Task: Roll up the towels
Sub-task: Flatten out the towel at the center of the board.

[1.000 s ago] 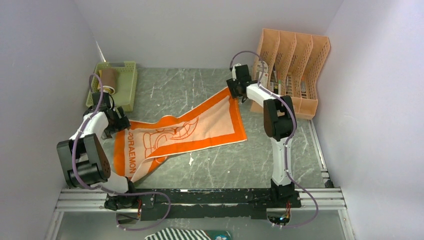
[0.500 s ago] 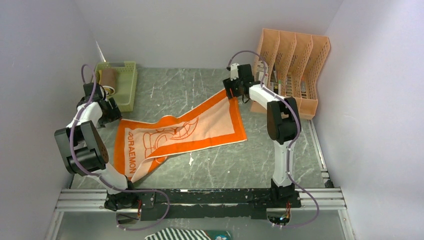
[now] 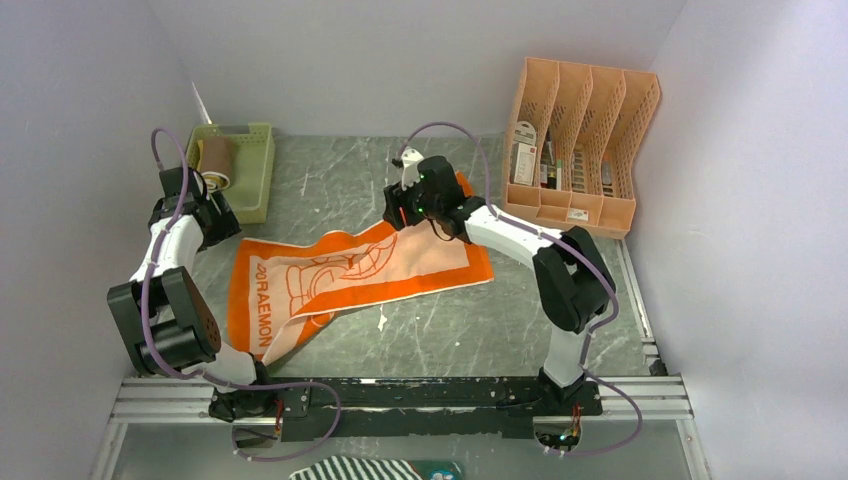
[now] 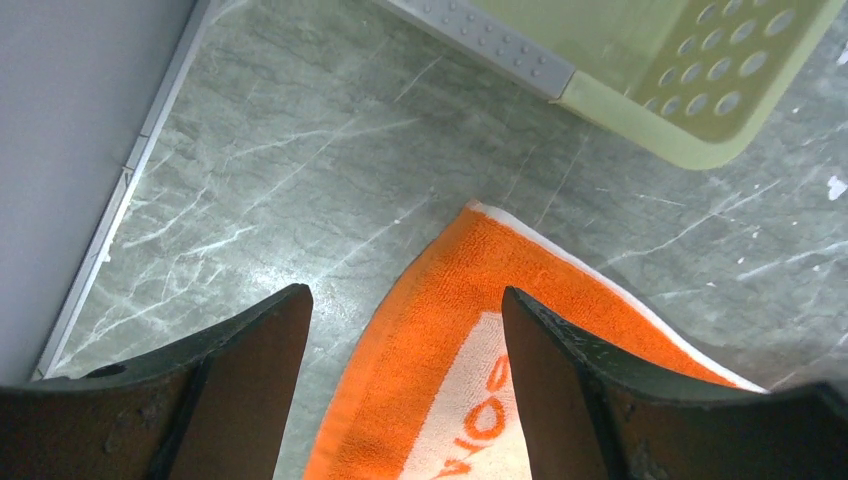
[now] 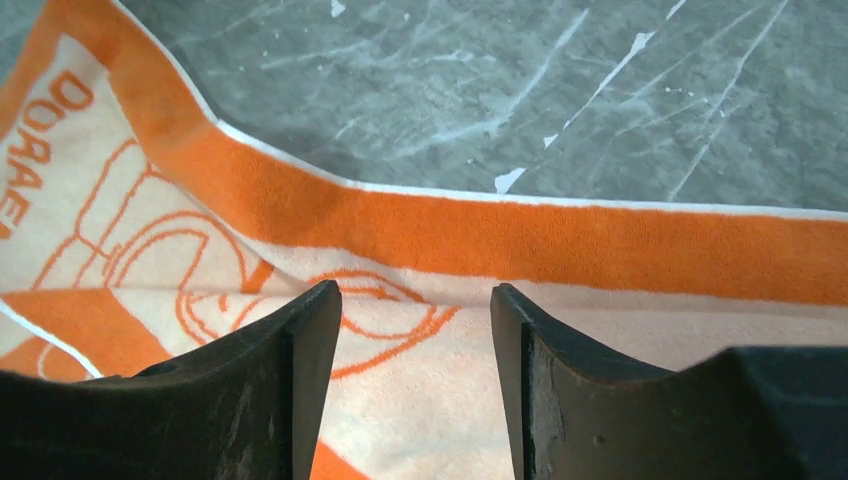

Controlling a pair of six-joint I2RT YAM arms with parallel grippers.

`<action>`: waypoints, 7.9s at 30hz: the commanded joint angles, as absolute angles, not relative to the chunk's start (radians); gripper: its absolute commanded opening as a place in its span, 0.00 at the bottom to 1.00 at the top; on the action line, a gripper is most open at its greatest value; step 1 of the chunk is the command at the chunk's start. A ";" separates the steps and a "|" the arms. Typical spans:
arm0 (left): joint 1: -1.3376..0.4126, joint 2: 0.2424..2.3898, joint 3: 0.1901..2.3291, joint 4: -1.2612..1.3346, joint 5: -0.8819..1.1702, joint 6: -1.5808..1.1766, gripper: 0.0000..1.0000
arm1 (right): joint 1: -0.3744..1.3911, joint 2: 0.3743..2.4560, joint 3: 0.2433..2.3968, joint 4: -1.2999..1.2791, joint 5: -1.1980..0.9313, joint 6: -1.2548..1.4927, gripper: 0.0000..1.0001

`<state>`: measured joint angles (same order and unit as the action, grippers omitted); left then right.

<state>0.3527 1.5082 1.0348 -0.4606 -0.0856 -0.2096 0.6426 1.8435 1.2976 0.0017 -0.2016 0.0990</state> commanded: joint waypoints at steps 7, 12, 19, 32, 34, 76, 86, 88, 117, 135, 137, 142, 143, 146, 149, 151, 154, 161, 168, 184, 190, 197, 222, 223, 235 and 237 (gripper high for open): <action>0.359 1.458 1.035 -0.430 -0.053 -0.230 0.81 | 0.634 2.061 1.376 0.070 -0.276 0.165 0.54; 0.360 1.436 1.033 -0.428 -0.061 -0.233 0.81 | 0.603 2.074 1.335 0.116 -0.319 0.191 0.53; 0.360 1.437 1.037 -0.433 -0.089 -0.236 0.82 | 0.457 2.098 1.260 0.179 -0.411 0.292 0.53; 0.364 1.508 1.028 -0.440 -0.023 -0.210 0.69 | 0.292 2.110 1.250 0.094 -0.305 0.316 0.54; 0.364 1.525 1.028 -0.447 -0.017 -0.207 0.68 | 0.291 2.116 1.256 0.063 -0.273 0.307 0.54; 0.303 1.857 1.128 -0.393 0.066 -0.202 0.52 | 0.219 2.032 1.264 -0.017 -0.169 0.341 0.60; 0.197 1.903 1.083 -0.436 -0.152 -0.242 0.50 | 0.218 2.025 1.263 -0.020 -0.163 0.335 0.59; 0.195 1.920 1.077 -0.445 -0.150 -0.261 0.46 | 0.215 1.999 1.260 -0.020 -0.163 0.333 0.60; 0.356 1.610 1.068 -0.443 -0.314 -0.252 0.07 | 0.225 2.182 1.624 -0.063 -0.100 -0.033 0.68; 0.358 1.627 1.087 -0.443 -0.227 -0.245 0.07 | 0.199 2.380 1.819 -0.133 -0.209 -0.078 0.53; 0.360 1.627 1.090 -0.444 -0.230 -0.244 0.07 | 0.199 2.390 1.823 -0.119 -0.208 -0.080 0.52; 0.370 1.626 1.107 -0.432 -0.230 -0.241 0.07 | 0.188 2.446 1.898 -0.154 -0.244 -0.080 0.00; 0.376 1.630 1.121 -0.431 -0.220 -0.239 0.07 | 0.182 2.454 1.911 -0.159 -0.255 -0.078 0.00; 0.394 1.650 1.183 -0.441 -0.220 -0.234 0.07 | 0.156 2.447 1.906 -0.122 -0.269 -0.052 0.00; 0.405 1.664 1.234 -0.417 -0.239 -0.219 0.07 | 0.116 2.423 1.903 -0.078 -0.304 -0.012 0.00; 0.406 1.673 1.260 -0.384 -0.236 -0.210 0.07 | 0.092 2.405 1.907 -0.062 -0.322 -0.001 0.00; 0.406 1.695 1.295 -0.356 -0.246 -0.206 0.07 | 0.080 2.385 1.920 -0.059 -0.324 -0.004 0.00; 0.405 1.706 1.352 -0.337 -0.269 -0.215 0.07 | 0.076 2.339 1.899 -0.055 -0.340 0.000 0.00; 0.405 1.487 1.306 -0.281 -0.230 -0.274 0.07 | 0.078 2.135 1.779 0.008 -0.372 0.033 0.00; 0.407 0.896 1.212 -0.531 -0.191 -0.291 0.07 | 0.078 1.423 1.324 -0.004 -0.459 0.092 0.00; 0.407 0.728 1.232 -0.645 -0.216 -0.289 0.07 | 0.079 1.289 1.294 -0.113 -0.462 0.088 0.00; 0.403 0.782 1.353 -0.814 -0.294 -0.254 0.07 | 0.079 1.241 1.362 -0.213 -0.433 0.101 0.00; 0.399 1.293 1.033 -0.129 -0.139 -0.149 0.07 | 0.078 1.949 1.429 0.184 -0.510 0.223 0.00; 0.399 1.308 1.034 -0.096 -0.139 -0.132 0.07 | 0.077 1.972 1.459 0.181 -0.515 0.223 0.00; 0.399 1.401 0.990 0.063 -0.155 -0.079 0.07 | 0.077 2.158 1.693 0.119 -0.527 0.195 0.00; 0.399 1.404 0.971 0.058 -0.133 -0.099 0.07 | 0.078 2.151 1.680 0.123 -0.528 0.192 0.00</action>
<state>0.3954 1.3998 0.9871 -0.0158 -0.1593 -0.0898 0.0853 2.1418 1.6569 0.1291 -0.5262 0.2195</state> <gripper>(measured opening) 0.069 0.013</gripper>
